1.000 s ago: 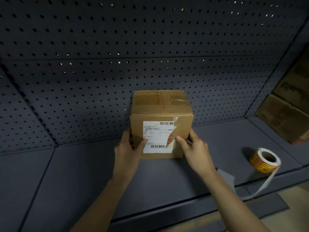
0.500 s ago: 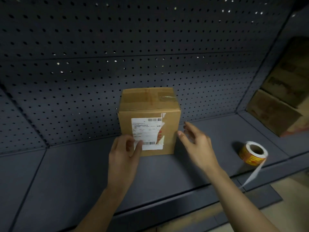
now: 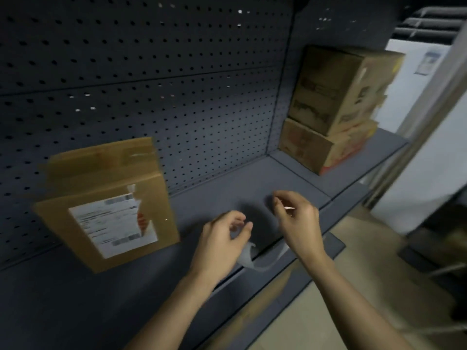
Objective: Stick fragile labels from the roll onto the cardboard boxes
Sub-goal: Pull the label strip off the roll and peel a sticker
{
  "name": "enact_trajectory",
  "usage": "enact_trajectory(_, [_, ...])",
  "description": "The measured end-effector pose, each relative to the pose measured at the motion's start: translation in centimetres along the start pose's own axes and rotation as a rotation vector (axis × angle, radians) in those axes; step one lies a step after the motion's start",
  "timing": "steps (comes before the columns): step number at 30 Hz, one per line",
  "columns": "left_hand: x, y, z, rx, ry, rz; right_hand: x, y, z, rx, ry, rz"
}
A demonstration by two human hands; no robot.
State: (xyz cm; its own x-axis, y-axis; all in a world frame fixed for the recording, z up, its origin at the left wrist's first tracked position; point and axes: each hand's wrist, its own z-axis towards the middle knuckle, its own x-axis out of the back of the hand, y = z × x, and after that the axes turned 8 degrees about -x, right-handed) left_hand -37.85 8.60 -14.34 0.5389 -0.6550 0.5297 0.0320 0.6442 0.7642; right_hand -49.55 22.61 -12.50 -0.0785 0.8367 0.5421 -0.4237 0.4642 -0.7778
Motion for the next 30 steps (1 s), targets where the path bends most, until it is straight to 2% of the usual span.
enact_trajectory(6, [-6.0, 2.2, 2.5, 0.028, -0.165, 0.026, 3.0, 5.5, 0.3, -0.107, 0.047, -0.104])
enact_trajectory(11, [-9.3, 3.1, 4.2, -0.006, -0.199, 0.188, 3.7, 8.5, 0.5, -0.179, -0.049, -0.181])
enact_trajectory(17, [-12.0, 2.5, 6.1, 0.090, -0.289, 0.088, 3.4, 9.4, 1.0, -0.145, -0.193, -0.176])
enact_trajectory(23, [-11.2, 1.4, 6.4, 0.130, -0.303, 0.085, 2.7, 10.4, 1.9, -0.190, -0.205, -0.081])
enact_trajectory(30, [-8.2, 0.6, 6.2, 0.174, -0.277, 0.228, 1.7, 9.7, 2.5, -0.248, -0.213, 0.014])
